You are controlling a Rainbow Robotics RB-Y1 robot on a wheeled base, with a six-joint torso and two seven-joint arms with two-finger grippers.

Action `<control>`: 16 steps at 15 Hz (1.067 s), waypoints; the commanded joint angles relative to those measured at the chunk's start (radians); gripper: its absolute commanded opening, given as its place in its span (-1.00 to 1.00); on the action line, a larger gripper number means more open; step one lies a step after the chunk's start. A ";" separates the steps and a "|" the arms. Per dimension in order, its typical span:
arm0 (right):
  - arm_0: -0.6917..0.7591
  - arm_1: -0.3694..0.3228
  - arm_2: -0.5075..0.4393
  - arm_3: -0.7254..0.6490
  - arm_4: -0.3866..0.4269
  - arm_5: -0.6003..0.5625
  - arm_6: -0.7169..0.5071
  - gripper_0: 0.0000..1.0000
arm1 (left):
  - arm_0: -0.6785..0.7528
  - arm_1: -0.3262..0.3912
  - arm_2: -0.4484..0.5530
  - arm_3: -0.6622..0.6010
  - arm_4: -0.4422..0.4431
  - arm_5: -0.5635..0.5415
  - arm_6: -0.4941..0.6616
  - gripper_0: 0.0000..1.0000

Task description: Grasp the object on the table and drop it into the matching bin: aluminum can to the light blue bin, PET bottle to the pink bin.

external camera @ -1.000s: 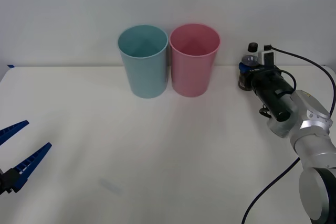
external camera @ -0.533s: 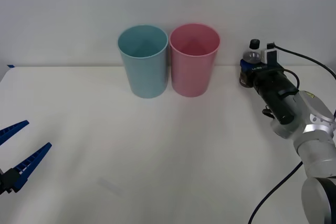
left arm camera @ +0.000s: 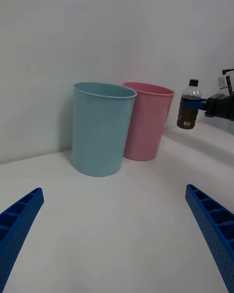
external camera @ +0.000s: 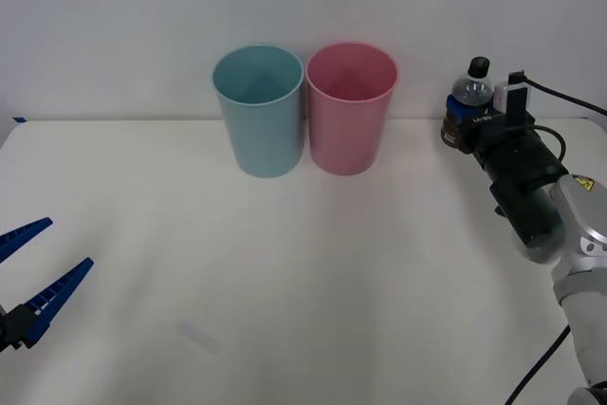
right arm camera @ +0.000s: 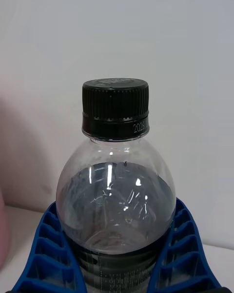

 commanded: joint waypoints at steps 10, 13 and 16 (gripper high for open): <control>0.153 -0.040 -0.053 -0.448 0.256 -0.184 -0.566 -1.00 | 0.000 0.000 0.000 0.000 0.000 0.000 0.000 1.00; 0.153 -0.054 -0.069 -0.528 0.276 -0.239 -0.698 -1.00 | 0.000 0.000 0.000 0.000 0.000 0.000 0.000 1.00; 0.129 -0.074 -0.049 -0.572 0.283 -0.273 -0.793 -1.00 | 0.000 0.000 0.000 0.000 0.000 0.000 0.000 1.00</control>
